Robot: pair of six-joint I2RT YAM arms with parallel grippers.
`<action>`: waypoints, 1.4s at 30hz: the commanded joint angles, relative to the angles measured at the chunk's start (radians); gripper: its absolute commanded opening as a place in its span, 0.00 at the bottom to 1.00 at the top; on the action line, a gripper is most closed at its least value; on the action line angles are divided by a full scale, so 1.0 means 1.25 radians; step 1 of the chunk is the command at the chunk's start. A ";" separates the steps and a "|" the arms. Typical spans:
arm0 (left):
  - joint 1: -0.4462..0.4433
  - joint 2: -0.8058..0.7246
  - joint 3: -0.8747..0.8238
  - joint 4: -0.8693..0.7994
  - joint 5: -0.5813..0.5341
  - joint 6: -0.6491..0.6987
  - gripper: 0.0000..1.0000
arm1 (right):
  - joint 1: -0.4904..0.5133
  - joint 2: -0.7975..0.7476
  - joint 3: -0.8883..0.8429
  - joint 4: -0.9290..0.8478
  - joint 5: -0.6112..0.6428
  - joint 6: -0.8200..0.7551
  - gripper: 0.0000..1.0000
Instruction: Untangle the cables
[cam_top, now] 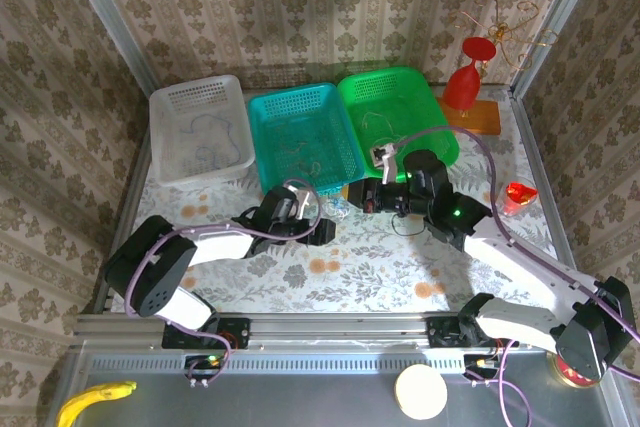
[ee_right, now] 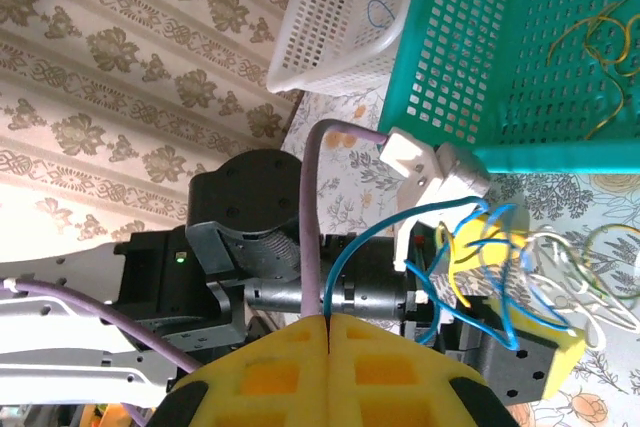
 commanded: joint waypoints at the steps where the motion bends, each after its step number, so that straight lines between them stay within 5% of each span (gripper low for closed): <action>1: 0.007 -0.038 -0.018 -0.036 -0.007 0.012 1.00 | -0.009 -0.015 0.014 -0.006 -0.021 0.011 0.00; 18: 0.026 -0.237 -0.043 -0.038 0.104 0.054 1.00 | -0.021 -0.009 -0.025 0.001 -0.038 0.018 0.00; 42: 0.004 0.012 0.024 0.265 0.203 -0.004 0.98 | 0.024 -0.039 -0.014 0.015 -0.037 0.055 0.00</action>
